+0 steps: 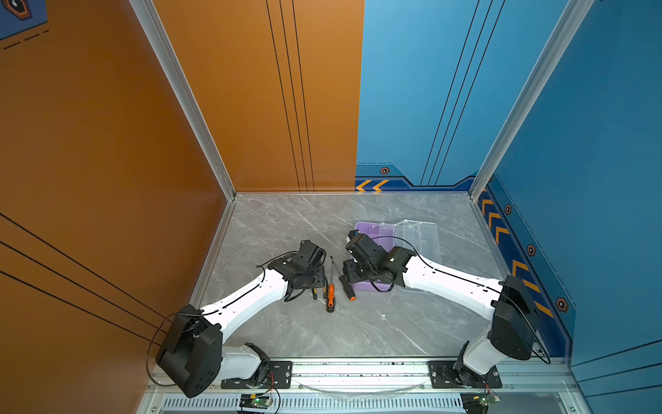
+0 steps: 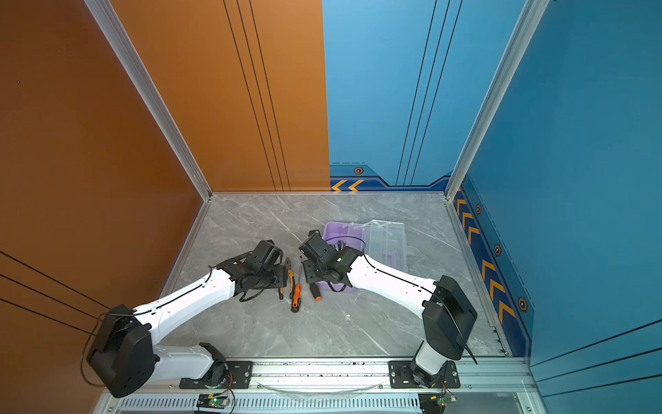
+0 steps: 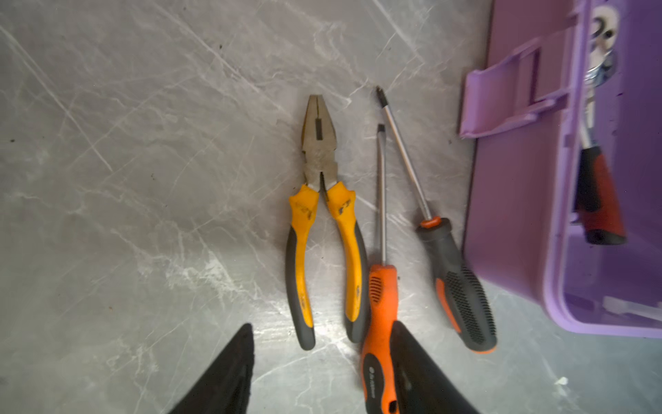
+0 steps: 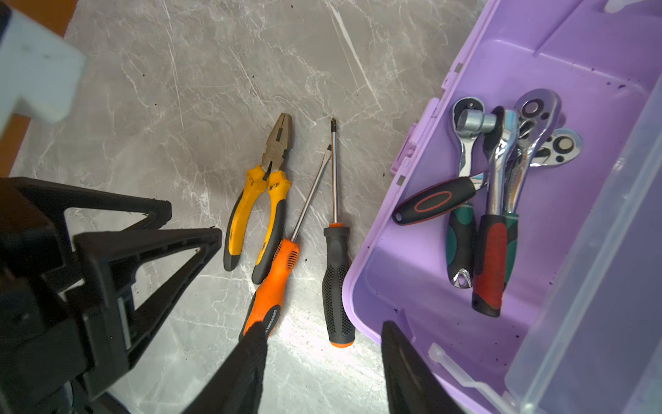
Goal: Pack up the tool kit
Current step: 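Grasp the yellow-handled pliers by the handles with the left gripper, then carry the pliers over the box and lower them into the clear tray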
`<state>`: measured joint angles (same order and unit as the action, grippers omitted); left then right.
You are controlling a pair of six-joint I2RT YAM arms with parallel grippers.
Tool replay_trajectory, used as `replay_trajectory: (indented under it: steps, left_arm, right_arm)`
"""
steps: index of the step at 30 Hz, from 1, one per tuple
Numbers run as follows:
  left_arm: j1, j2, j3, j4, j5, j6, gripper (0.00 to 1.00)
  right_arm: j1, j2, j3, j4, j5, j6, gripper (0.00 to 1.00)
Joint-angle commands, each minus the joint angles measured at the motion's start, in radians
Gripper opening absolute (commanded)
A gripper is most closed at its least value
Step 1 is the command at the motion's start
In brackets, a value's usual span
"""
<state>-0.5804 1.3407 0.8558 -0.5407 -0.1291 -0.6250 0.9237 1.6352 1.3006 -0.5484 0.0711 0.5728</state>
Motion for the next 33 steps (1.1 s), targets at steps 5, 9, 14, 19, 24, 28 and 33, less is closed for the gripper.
replay_trajectory:
  steps: [5, 9, 14, 19, 24, 28, 33]
  left_arm:
    - [0.024, 0.076, -0.022, 0.025, -0.026, -0.004, 0.50]
    - [0.055, 0.115, -0.027, 0.075, -0.005, -0.007, 0.41]
    - [0.074, 0.180, -0.012, 0.098, 0.023, 0.020, 0.33]
    - [0.067, 0.250, 0.013, 0.102, 0.045, 0.031, 0.28]
    - [0.058, 0.280, 0.022, 0.109, 0.048, 0.029, 0.26]
    - [0.057, 0.297, 0.019, 0.119, 0.045, 0.027, 0.11]
    - [0.062, 0.297, 0.019, 0.117, 0.041, 0.020, 0.00]
  right_arm:
    - [-0.008, 0.000, 0.023, -0.019, -0.011, 0.007, 0.53]
    - [-0.018, 0.000, 0.020, -0.018, -0.018, 0.006, 0.53]
    - [-0.031, -0.005, 0.013, -0.018, -0.021, 0.009, 0.53]
    - [-0.043, -0.013, -0.006, -0.004, -0.029, 0.019, 0.53]
    - [-0.047, -0.011, -0.010, 0.001, -0.036, 0.022, 0.53]
    - [-0.047, -0.011, -0.009, 0.002, -0.038, 0.022, 0.53]
    - [-0.049, -0.007, -0.009, 0.005, -0.045, 0.024, 0.53]
